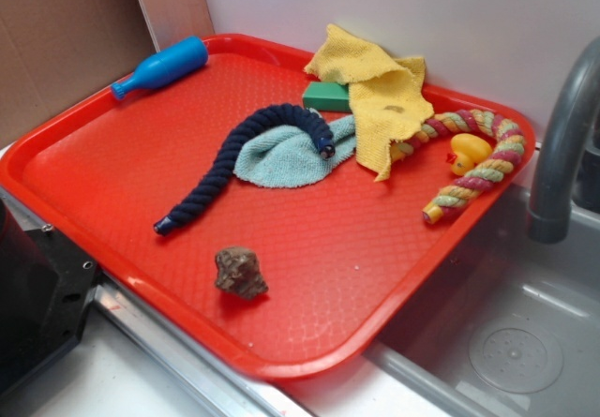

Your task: Grab the rock.

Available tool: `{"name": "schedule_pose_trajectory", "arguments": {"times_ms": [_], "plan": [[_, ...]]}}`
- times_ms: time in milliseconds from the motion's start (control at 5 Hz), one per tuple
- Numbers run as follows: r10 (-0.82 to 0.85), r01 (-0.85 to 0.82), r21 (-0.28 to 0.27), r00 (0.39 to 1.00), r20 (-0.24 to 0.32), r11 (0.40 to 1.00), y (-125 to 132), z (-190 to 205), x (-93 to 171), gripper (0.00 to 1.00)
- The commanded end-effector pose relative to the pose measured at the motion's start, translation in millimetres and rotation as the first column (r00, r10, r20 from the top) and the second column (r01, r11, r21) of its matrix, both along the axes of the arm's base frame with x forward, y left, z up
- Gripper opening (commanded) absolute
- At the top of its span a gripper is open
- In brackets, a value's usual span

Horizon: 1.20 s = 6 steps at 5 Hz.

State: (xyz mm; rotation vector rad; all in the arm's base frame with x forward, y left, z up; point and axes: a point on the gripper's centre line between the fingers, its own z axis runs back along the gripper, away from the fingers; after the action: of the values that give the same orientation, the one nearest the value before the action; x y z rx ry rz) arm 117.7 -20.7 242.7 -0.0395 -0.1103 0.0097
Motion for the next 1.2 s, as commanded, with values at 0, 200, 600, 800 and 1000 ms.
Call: {"name": "schedule_pose_trajectory", "arguments": {"times_ms": [0, 200, 600, 800, 1000], "plan": [[0.0, 0.0, 0.0, 1.0, 0.0, 1.0, 0.0, 0.0, 0.0, 1.0], [-0.247, 0.245, 0.061, 0.968, 0.031, 0.968, -50.0, -43.4, 21.8, 1.0], [-0.68, 0.678, 0.048, 0.73, 0.072, 0.733, -124.9, -123.8, 15.4, 1.0], [-0.744, 0.745, -0.029, 0.667, 0.03, 0.666, -120.6, -149.9, 1.7, 1.0], [-0.721, 0.719, -0.061, 0.693, -0.007, 0.692, -106.1, -176.0, -6.2, 1.0]]}}
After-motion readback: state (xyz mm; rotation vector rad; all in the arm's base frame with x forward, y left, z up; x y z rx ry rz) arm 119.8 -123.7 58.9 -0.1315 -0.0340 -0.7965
